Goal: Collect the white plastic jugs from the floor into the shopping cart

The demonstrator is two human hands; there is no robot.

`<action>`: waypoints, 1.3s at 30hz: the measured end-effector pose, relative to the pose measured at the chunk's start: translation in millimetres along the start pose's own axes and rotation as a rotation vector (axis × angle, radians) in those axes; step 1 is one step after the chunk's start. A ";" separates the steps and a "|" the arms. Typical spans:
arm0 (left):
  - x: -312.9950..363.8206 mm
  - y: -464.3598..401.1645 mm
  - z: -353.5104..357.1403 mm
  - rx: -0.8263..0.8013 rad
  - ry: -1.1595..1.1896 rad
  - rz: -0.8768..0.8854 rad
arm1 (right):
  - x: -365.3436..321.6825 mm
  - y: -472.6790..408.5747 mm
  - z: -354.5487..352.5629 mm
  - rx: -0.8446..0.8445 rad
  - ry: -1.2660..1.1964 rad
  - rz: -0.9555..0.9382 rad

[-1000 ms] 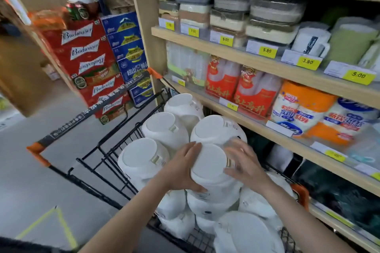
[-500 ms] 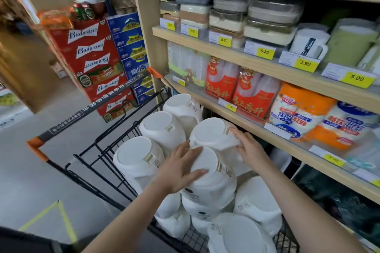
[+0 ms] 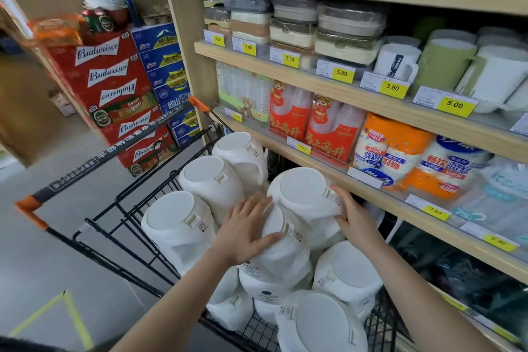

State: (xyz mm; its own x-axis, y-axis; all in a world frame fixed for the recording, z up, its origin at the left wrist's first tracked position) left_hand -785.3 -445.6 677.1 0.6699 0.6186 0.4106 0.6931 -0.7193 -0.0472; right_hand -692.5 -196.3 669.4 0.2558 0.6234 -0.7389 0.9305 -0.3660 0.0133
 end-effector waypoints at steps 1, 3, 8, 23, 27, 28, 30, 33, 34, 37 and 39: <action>0.5 -1.0 0.2 0.003 -0.018 -0.001 | -3.6 -3.6 2.3 -0.010 0.023 -0.005; -0.5 -1.9 -1.7 0.015 -0.021 -0.007 | -11.6 -11.6 7.5 -0.037 0.077 -0.017; -5.0 -1.0 -9.8 0.016 0.049 -0.031 | -35.2 -27.8 25.4 -0.113 0.173 -0.059; 30.6 -46.2 -34.4 -0.030 0.207 0.152 | -34.8 10.0 -9.6 -0.212 0.198 0.115; 89.1 -63.9 -11.9 -0.124 0.209 0.321 | -5.7 69.0 -42.5 -0.160 0.204 0.258; 105.7 -64.6 -3.0 -0.168 0.215 0.356 | 2.0 86.7 -50.0 -0.131 0.190 0.291; 140.0 -63.6 18.4 -0.253 0.212 0.432 | 16.2 124.8 -66.2 -0.071 0.151 0.371; 197.2 -56.3 50.4 -0.331 0.184 0.559 | 36.2 185.0 -93.4 0.001 0.136 0.487; 217.7 -51.7 61.2 -0.362 0.184 0.596 | 43.3 206.5 -103.3 0.022 0.153 0.521; 279.2 -35.6 96.9 -0.453 0.174 0.689 | 68.8 273.2 -131.0 0.068 0.182 0.610; 324.1 -21.4 122.1 -0.497 0.174 0.745 | 86.8 318.6 -150.2 0.097 0.165 0.655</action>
State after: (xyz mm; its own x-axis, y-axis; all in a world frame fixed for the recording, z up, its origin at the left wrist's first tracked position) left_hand -550.5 -191.1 700.0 0.8205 -0.0883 0.5648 -0.1245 -0.9919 0.0258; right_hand -334.4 -155.0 710.7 0.8019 0.3464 -0.4867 0.5445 -0.7590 0.3570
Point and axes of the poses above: each hand's wrist, its own y-axis away from the middle knuckle, its own z-axis out of the palm, x = y × z, the point moved 3 cm from there along -y, towards the middle knuckle, and after that the axes turned 2 degrees about y, right-handed, at the moved point
